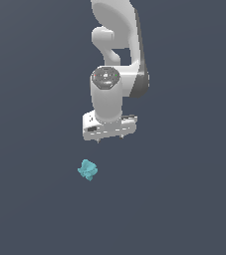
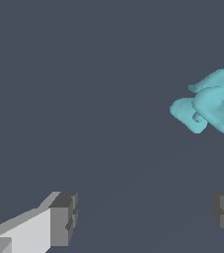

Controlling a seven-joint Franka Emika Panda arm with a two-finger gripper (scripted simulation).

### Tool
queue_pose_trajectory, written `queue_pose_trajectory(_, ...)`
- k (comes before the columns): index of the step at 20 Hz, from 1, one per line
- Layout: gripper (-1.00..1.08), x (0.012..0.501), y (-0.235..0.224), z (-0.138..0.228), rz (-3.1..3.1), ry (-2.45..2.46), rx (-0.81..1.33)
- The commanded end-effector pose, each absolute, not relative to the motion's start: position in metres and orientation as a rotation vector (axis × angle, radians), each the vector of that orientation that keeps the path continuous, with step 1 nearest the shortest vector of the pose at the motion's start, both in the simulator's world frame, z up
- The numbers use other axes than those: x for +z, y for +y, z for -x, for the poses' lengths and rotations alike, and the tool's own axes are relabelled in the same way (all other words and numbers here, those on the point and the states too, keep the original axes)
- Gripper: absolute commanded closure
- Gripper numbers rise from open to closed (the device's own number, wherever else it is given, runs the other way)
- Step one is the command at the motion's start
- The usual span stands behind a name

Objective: Pick up the object and move it to a goal position.

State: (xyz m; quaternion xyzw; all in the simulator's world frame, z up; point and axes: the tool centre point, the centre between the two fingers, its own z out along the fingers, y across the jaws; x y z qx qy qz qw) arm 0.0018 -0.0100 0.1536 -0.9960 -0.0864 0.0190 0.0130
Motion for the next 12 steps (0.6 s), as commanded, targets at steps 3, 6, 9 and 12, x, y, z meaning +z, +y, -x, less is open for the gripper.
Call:
queue_pose_trajectory(3,-0.92,0.148,-0.02,-0.014,3.089,-0.432,0.052)
queue_pose_trajectory(6,-0.92,0.143,-0.027,-0.023,3.073,-0.548,0.048)
queue_pose_trajectory(9,-0.92,0.139,-0.034,-0.032,3.053,-0.662,0.043)
queue_pose_trajectory(12,-0.92,0.134,-0.042,-0.04,3.028,-0.775,0.038)
